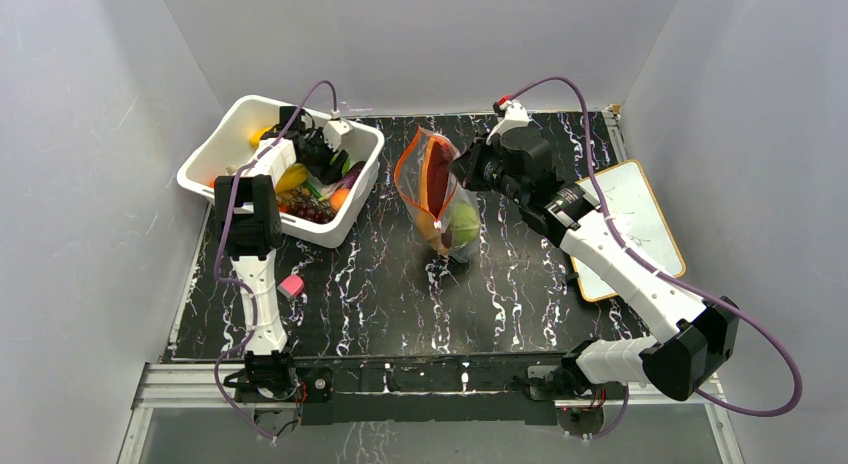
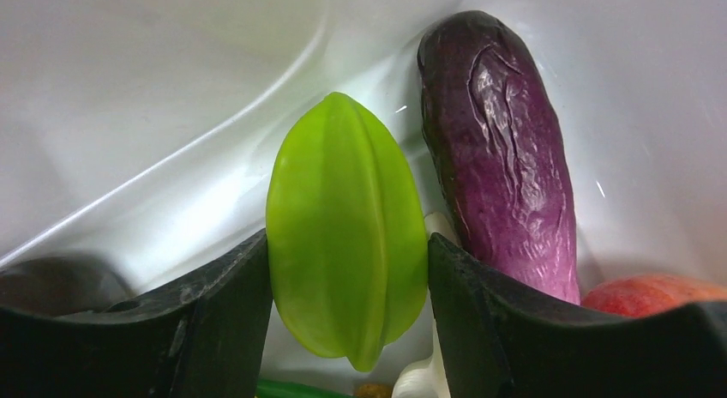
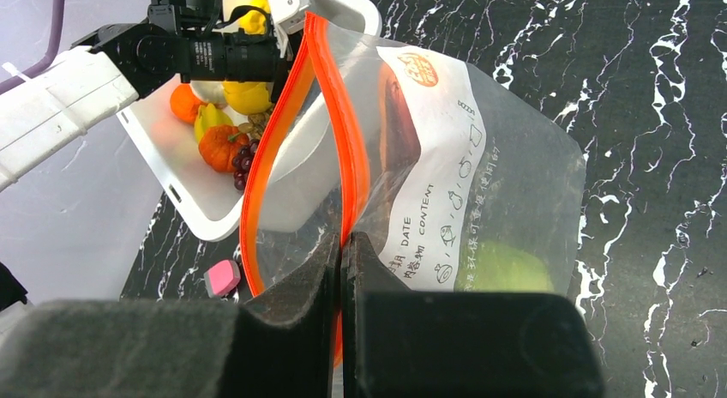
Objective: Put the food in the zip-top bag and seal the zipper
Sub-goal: Pick up the fake fruit from the bin.
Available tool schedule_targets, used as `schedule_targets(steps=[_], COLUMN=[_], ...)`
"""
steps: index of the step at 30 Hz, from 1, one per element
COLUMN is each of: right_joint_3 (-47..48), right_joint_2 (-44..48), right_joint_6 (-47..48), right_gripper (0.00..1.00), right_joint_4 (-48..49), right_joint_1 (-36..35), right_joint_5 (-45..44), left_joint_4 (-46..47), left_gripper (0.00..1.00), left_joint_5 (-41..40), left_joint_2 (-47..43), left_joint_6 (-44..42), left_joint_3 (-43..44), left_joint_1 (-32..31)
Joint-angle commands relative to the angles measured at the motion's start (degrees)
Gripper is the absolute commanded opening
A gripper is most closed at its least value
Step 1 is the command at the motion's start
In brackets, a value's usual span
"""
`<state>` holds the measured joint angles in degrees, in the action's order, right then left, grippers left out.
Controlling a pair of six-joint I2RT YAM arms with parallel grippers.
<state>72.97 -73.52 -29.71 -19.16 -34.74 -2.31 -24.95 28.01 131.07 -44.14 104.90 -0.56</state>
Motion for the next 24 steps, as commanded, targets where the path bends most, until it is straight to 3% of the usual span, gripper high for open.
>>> schedule_targets(steps=[1, 5, 10, 17, 24], right_joint_3=[2.87, 2.47, 1.75, 1.44, -0.36], right_joint_2=[2.31, 2.57, 3.24, 3.91, 4.75], right_joint_6=[0.0, -0.4, -1.41, -2.07, -3.25], right_gripper=[0.0, 0.0, 0.0, 0.0, 0.0], right_joint_4=[5.23, 5.25, 5.36, 5.04, 5.69], right_joint_1=[0.07, 0.09, 0.07, 0.1, 0.03], right_joint_5=[-1.22, -1.1, -1.35, -0.25, -0.15], left_joint_4=[-1.53, -1.17, 2.77, 4.11, 9.17], left_gripper=[0.57, 0.49, 0.31, 0.29, 0.29], left_joint_5=[0.83, 0.78, 1.06, -0.69, -0.92], left_joint_2=[-1.71, -4.39, -7.78, -12.23, -19.46], left_joint_6=[-1.44, 0.05, 4.99, 8.15, 17.15], left_joint_3=[-0.29, -1.83, -5.45, -8.82, -13.5], left_joint_1=[-0.32, -0.58, -1.01, -2.05, -2.0])
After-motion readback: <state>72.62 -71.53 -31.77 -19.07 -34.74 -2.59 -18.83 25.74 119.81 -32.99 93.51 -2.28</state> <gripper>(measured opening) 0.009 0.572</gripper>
